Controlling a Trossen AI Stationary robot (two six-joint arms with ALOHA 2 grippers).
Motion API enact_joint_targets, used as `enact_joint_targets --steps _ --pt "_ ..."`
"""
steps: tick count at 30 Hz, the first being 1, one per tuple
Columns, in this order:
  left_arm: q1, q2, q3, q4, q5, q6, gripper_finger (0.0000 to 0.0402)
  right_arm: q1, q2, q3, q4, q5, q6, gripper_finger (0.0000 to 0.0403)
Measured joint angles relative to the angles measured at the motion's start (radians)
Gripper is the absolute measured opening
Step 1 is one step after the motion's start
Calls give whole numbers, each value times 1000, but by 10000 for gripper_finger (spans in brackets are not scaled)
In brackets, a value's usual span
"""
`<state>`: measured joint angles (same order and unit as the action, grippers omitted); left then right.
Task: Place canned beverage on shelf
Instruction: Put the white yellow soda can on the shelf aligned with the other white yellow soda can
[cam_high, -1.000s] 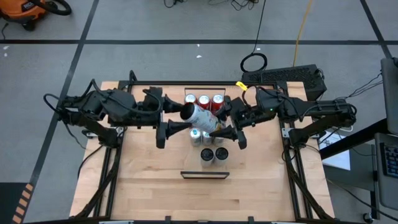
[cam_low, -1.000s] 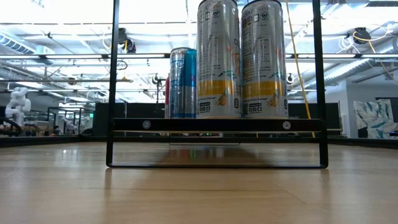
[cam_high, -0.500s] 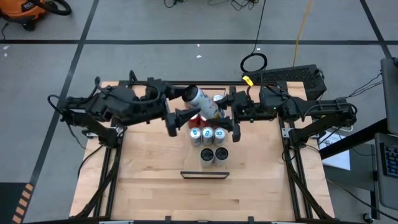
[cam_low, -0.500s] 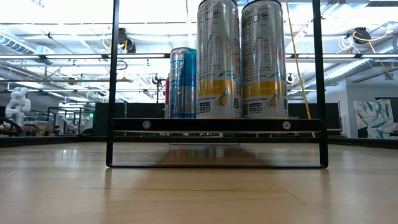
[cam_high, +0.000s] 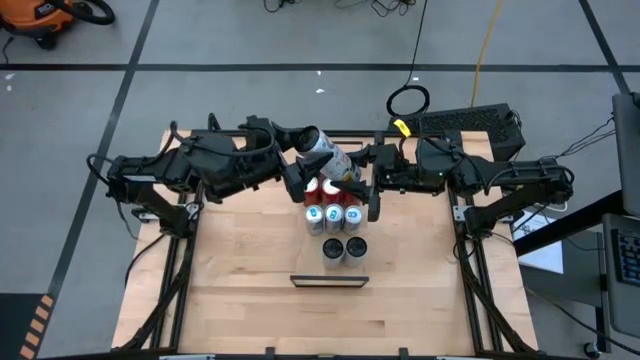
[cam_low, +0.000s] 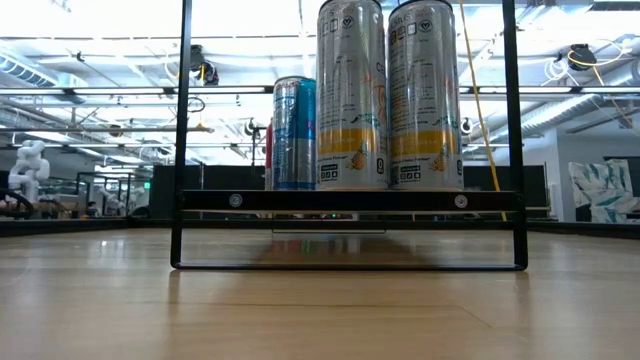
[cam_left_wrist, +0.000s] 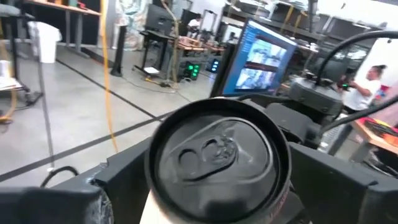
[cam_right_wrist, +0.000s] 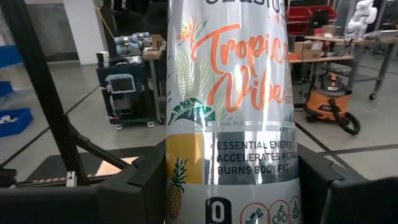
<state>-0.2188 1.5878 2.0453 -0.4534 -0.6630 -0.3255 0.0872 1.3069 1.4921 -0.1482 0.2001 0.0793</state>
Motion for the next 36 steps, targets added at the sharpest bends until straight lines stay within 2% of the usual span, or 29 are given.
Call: enact_joint_targets --steps 7,17,36 --pt "10 -20 0 -1 -34 23 338 0 -13 0 2 46 -35 212" --pt "34 -25 -1 4 20 43 338 0 -13 0 -20 42 -43 212" --pt "58 -37 -1 -65 90 -62 328 0 -13 0 -29 42 -40 218"
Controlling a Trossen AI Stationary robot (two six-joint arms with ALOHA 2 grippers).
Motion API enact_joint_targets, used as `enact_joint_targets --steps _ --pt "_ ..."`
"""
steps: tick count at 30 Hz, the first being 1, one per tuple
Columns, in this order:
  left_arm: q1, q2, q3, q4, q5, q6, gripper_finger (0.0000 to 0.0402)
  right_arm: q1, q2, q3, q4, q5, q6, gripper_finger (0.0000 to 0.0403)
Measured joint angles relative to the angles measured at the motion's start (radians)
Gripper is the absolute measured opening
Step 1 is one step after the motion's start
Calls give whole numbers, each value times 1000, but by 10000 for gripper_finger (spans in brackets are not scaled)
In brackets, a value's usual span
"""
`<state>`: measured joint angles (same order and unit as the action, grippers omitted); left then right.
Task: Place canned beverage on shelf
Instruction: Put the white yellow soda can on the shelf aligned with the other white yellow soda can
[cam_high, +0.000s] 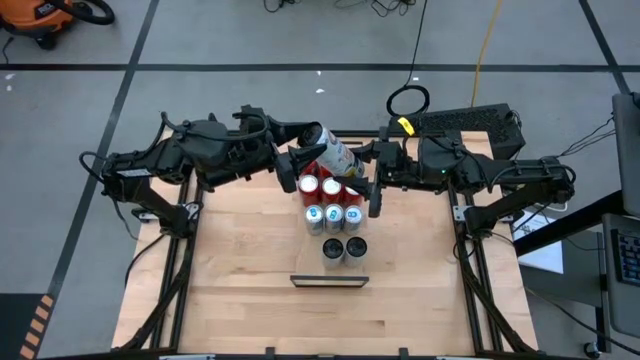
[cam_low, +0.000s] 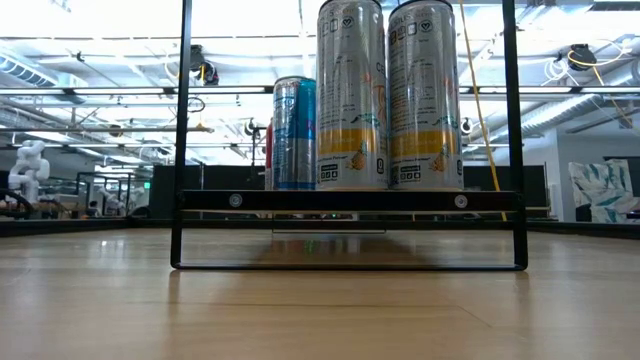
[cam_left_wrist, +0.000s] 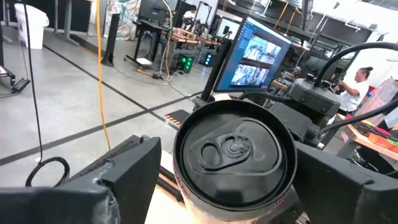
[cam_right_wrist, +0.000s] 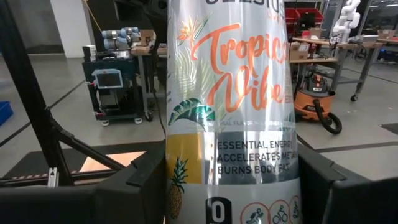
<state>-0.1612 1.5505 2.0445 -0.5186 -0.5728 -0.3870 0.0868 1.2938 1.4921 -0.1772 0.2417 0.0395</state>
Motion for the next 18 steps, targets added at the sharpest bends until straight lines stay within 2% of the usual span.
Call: enact_joint_targets --steps 9,18 --pt "0 0 0 -13 29 -18 250 0 -1 1 -29 2 7 219" --pt "-5 -3 0 -47 46 -28 242 0 -1 1 -40 -5 24 232"
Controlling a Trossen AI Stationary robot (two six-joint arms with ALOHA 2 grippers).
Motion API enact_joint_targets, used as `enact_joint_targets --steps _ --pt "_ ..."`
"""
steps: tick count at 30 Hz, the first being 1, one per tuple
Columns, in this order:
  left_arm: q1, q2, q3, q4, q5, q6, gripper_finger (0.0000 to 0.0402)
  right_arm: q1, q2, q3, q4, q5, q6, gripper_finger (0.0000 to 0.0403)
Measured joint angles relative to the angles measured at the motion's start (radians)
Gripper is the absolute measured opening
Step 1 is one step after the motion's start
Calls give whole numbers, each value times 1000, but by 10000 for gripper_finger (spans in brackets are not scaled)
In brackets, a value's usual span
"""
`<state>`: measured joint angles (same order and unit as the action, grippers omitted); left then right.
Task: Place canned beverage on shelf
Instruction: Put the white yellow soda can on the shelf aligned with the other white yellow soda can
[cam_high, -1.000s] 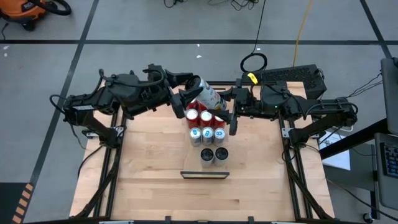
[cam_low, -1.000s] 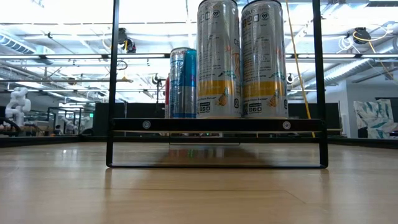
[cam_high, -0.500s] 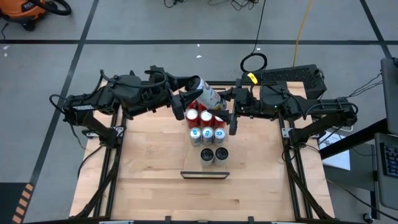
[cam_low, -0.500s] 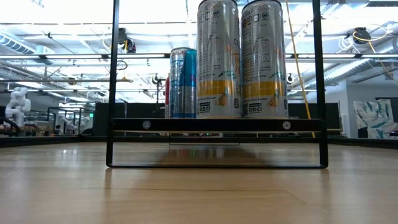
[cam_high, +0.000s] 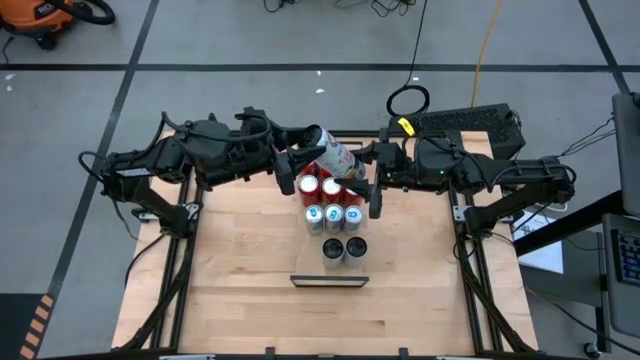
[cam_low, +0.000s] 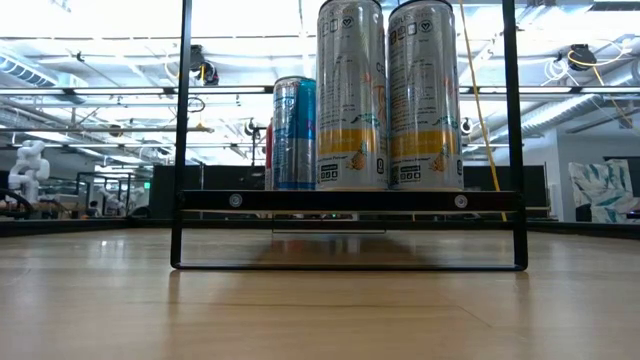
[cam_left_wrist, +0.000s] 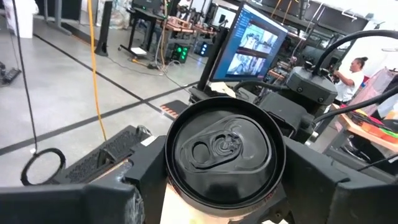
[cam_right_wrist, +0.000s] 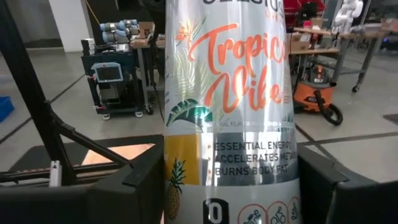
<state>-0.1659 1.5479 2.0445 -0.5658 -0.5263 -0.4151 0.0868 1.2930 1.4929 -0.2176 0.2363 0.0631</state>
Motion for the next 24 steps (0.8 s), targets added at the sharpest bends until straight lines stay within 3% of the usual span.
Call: enact_joint_targets --steps 4,10,16,24 --pt "0 -7 0 -26 38 -6 242 1 2 0 -23 -14 65 261" --pt "-3 -38 -2 -65 94 7 242 0 -6 0 -52 -146 139 295" --pt "-33 -57 -1 -100 160 96 242 0 -11 0 -97 -239 207 298" --pt "-120 -68 -1 -237 181 178 242 9 -51 0 -226 -269 295 297"
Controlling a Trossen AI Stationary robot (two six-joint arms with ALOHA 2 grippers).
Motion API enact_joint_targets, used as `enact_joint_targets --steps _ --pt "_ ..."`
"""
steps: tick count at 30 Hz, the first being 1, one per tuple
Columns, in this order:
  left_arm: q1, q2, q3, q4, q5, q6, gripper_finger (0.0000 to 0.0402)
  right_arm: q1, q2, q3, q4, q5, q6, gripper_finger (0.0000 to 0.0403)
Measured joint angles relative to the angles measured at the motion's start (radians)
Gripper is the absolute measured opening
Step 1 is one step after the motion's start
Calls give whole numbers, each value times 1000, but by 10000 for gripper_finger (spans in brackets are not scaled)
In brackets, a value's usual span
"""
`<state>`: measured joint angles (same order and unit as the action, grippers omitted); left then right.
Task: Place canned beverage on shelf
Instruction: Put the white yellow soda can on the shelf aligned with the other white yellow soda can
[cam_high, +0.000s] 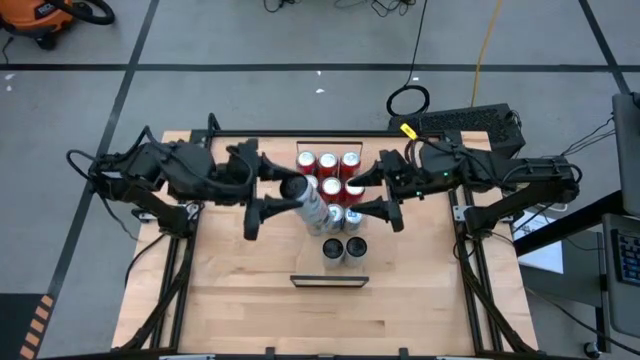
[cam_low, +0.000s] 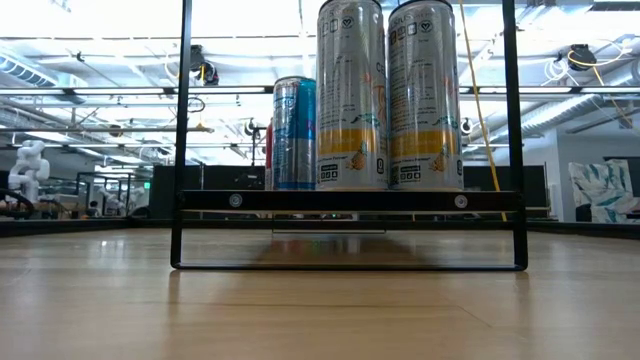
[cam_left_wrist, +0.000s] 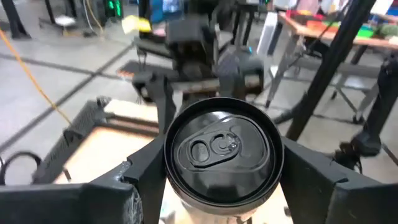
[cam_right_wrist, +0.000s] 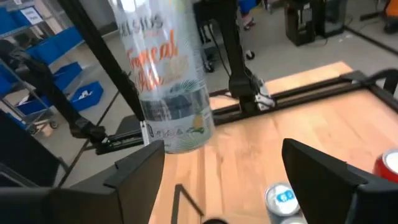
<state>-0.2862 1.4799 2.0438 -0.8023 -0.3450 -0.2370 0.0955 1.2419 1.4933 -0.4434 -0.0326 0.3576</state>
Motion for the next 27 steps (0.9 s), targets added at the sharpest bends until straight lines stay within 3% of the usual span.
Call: enact_joint_targets --steps 9,27 --pt "-53 0 -6 -174 -87 -103 242 24 -59 0 -71 4 67 297" --pt "-169 2 -285 -112 -197 -279 242 24 -80 0 -132 4 129 297"
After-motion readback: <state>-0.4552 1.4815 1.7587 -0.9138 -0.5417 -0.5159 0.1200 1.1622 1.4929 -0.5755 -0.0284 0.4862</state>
